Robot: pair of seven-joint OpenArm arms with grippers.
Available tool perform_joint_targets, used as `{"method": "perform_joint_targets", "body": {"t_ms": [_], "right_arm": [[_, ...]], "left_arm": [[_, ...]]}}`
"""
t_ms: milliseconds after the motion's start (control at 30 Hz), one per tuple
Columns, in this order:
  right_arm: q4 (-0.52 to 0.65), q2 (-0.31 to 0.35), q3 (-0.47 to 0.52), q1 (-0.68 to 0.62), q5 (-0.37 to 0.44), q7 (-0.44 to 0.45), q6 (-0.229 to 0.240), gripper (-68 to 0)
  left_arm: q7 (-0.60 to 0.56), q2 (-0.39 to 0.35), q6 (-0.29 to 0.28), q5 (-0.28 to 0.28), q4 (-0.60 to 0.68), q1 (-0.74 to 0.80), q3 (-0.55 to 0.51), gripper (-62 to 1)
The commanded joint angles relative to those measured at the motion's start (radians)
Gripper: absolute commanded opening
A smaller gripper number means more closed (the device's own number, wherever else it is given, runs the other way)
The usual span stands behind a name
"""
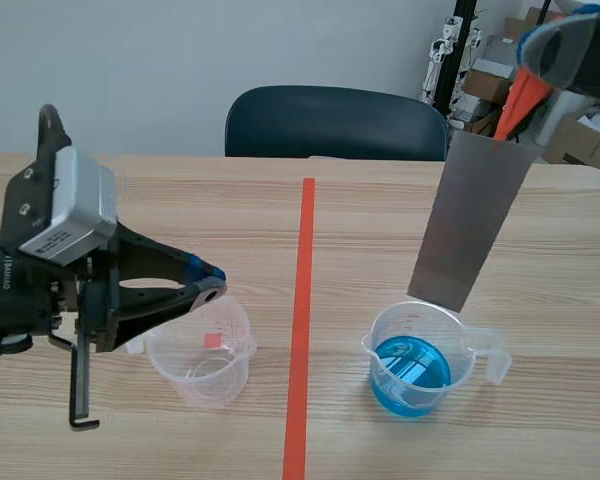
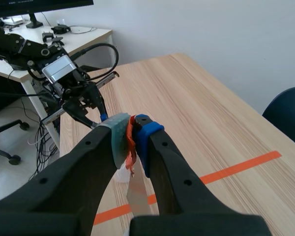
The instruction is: Do the redox reaction experiment. move the plate over the left beaker
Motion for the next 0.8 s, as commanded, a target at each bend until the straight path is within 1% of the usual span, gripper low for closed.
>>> {"method": "perform_joint_targets", "body": {"t_ms": [0, 133, 300, 400, 500, 633, 667, 767], "right_arm": [[0.004, -0.015, 0.029, 0.015, 0.019, -0.002, 0.015, -67.1], [0.004, -0.068, 0.069, 0.015, 0.019, -0.067, 0.015, -67.1], [0.004, -0.135, 0.113, 0.015, 0.024, -0.134, 0.015, -67.1], [0.004, -0.182, 0.146, 0.015, 0.028, -0.197, 0.015, -67.1], [0.004, -0.232, 0.182, 0.015, 0.049, -0.276, 0.015, -67.1], [0.004, -0.301, 0.229, 0.015, 0.050, -0.346, 0.015, -67.1], [0.004, -0.319, 0.240, 0.015, 0.059, -0.368, 0.015, -67.1], [0.004, -0.373, 0.270, 0.015, 0.093, -0.443, 0.015, -67.1]], "left_arm": [[-0.027, -0.013, 0.015, -0.010, 0.012, 0.043, -0.024, -58.4], [-0.080, -0.039, 0.016, -0.008, 0.012, 0.161, -0.094, -58.4], [-0.157, -0.042, 0.033, 0.001, 0.012, 0.336, -0.219, -58.4], [-0.227, -0.042, 0.035, 0.002, 0.012, 0.440, -0.293, -58.4], [-0.294, -0.041, 0.043, 0.002, 0.011, 0.532, -0.359, -58.4], [-0.381, -0.040, 0.050, 0.005, 0.011, 0.630, -0.434, -58.4], [-0.400, -0.039, 0.062, 0.011, 0.011, 0.652, -0.449, -58.4], [-0.473, -0.011, 0.088, 0.073, -0.008, 0.701, -0.492, -58.4]]}}
